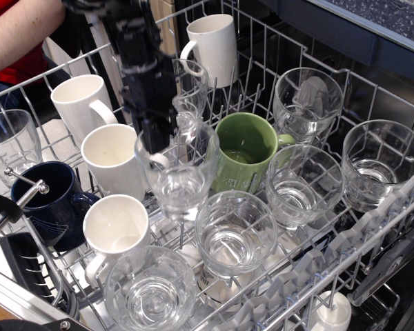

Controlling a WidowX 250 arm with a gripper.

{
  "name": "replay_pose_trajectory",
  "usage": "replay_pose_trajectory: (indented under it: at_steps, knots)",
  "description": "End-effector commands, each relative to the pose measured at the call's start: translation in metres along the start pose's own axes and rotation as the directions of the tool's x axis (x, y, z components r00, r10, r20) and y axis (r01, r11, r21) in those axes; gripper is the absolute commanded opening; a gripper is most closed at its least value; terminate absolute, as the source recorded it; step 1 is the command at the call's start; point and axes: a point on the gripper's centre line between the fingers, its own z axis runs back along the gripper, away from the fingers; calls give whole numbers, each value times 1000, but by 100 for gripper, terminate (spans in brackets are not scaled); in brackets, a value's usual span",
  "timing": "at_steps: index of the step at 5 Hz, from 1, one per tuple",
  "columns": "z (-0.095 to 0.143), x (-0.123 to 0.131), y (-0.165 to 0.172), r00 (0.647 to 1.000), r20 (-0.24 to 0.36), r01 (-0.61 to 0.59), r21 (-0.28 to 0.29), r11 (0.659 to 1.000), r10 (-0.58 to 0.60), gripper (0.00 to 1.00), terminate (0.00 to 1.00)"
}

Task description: Pick up any cup

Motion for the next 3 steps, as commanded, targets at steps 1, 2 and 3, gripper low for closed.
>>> replay_pose_trajectory:
  at_steps: [1,2,3]
  knots:
    - [97,17,-4,988,128,78,94,992,-90,0,0]
    - [119,10,-12,984,123,108,188,976,-132,0,0]
    - [130,6,-18,981,68,160,231,960,-180,0,100]
